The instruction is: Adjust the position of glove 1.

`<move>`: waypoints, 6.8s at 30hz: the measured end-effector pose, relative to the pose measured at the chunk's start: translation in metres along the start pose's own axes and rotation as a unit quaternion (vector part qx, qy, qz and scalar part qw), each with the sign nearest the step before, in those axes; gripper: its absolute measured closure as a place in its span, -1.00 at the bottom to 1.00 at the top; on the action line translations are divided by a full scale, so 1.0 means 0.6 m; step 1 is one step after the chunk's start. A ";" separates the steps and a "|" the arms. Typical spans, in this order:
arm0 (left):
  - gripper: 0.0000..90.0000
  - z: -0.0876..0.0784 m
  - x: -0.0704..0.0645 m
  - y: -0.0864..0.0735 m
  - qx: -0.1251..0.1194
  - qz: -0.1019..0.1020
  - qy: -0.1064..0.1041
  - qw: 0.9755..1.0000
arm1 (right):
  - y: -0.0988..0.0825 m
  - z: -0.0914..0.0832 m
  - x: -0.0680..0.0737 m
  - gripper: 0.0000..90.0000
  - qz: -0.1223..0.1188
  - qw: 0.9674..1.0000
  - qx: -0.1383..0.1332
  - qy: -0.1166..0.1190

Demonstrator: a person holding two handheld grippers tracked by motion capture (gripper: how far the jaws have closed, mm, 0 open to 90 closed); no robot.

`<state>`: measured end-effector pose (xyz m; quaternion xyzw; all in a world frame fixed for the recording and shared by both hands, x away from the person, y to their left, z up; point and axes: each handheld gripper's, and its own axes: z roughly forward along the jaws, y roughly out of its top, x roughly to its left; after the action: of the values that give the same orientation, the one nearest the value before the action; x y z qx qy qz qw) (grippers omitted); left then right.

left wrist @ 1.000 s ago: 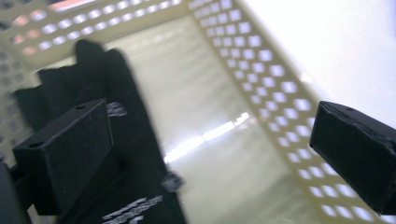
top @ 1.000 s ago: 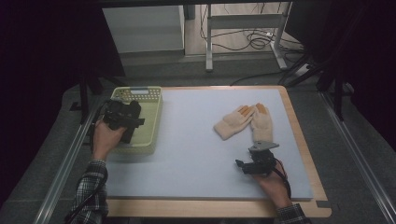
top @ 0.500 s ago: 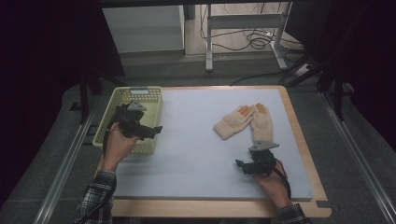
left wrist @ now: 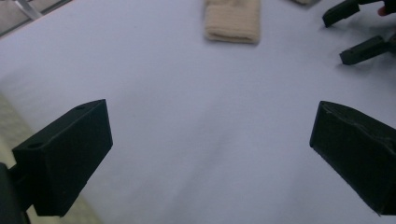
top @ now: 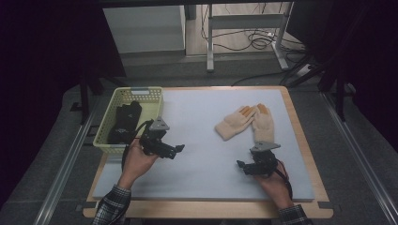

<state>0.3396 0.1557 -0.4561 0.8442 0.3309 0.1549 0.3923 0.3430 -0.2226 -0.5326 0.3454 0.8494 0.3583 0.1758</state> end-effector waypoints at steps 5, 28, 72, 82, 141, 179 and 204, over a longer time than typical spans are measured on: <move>-1.00 0.021 -0.027 -0.019 -0.007 0.014 -0.015 1.000 | 0.000 0.000 0.000 -0.46 0.000 1.000 0.000 0.000; -1.00 0.080 -0.042 -0.136 0.053 -0.037 0.007 0.998 | 0.000 0.000 0.000 -0.47 0.001 1.000 0.001 0.001; -0.98 0.080 -0.042 -0.137 0.050 -0.037 0.009 0.998 | 0.167 0.131 -0.116 -0.49 0.088 0.994 0.001 -0.057; -0.98 0.080 -0.042 -0.137 0.050 -0.036 0.009 0.998 | 0.183 0.179 -0.120 -0.22 0.089 0.993 0.032 -0.077; -0.98 0.080 -0.042 -0.137 0.050 -0.036 0.010 0.998 | 0.158 0.132 0.155 0.71 -0.103 0.976 0.034 0.190; -0.98 0.080 -0.043 -0.137 0.049 -0.038 0.010 0.998 | 0.071 -0.031 -0.208 0.64 0.091 0.992 0.006 -0.083; -0.98 0.080 -0.042 -0.137 0.050 -0.037 0.010 0.998 | 0.043 0.010 -0.238 0.94 0.148 0.984 0.032 -0.092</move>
<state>0.3099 0.1504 -0.5501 0.8483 0.3728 0.1320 0.3520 0.4580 -0.3084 -0.5107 0.5039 0.7805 0.3192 0.1871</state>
